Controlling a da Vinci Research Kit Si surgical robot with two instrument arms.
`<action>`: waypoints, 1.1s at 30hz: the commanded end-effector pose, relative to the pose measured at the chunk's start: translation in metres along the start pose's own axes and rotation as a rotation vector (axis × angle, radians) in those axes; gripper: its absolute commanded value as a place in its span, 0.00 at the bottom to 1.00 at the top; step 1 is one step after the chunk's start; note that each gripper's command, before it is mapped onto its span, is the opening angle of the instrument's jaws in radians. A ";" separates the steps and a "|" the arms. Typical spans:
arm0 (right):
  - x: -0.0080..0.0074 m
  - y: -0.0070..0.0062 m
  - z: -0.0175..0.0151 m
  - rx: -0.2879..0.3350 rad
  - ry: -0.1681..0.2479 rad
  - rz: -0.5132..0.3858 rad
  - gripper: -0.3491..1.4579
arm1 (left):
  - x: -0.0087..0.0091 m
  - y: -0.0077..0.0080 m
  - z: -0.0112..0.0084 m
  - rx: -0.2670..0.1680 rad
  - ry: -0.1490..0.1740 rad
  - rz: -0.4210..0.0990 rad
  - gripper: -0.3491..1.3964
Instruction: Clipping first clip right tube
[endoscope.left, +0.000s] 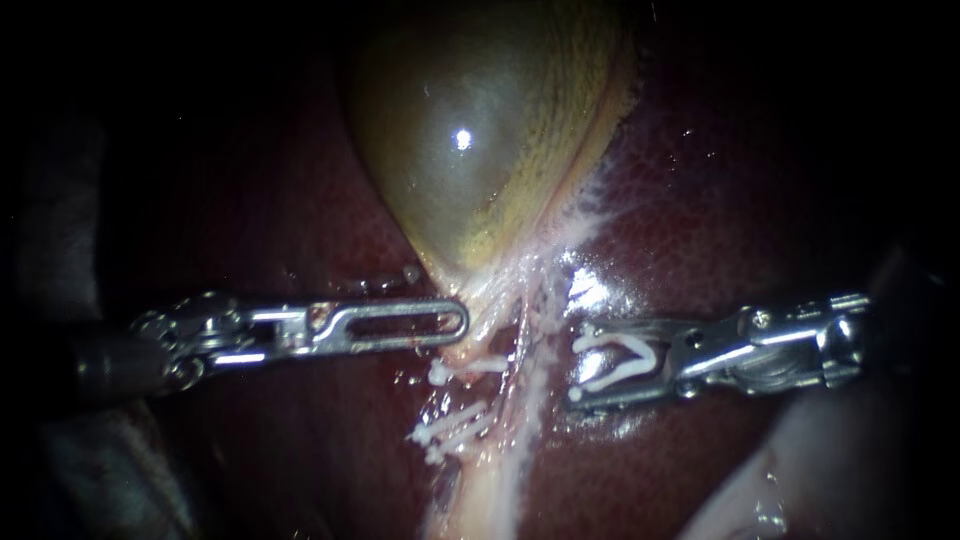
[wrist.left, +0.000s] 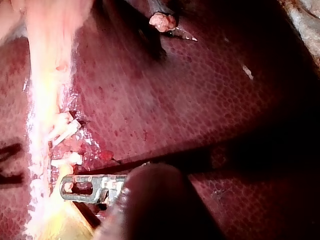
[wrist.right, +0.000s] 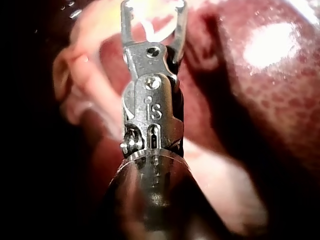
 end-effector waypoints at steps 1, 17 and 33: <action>0.0000 -0.0001 0.0000 0.003 0.000 0.014 0.52 | -0.0001 0.0001 -0.0001 0.000 -0.001 -0.001 0.00; -0.0006 -0.0006 0.0029 0.067 0.006 0.300 0.52 | 0.0004 0.0029 -0.0028 -0.011 -0.015 -0.015 0.00; -0.0022 0.0002 0.0053 0.124 -0.016 0.345 0.49 | 0.0007 0.0056 -0.0050 -0.017 -0.024 -0.015 0.00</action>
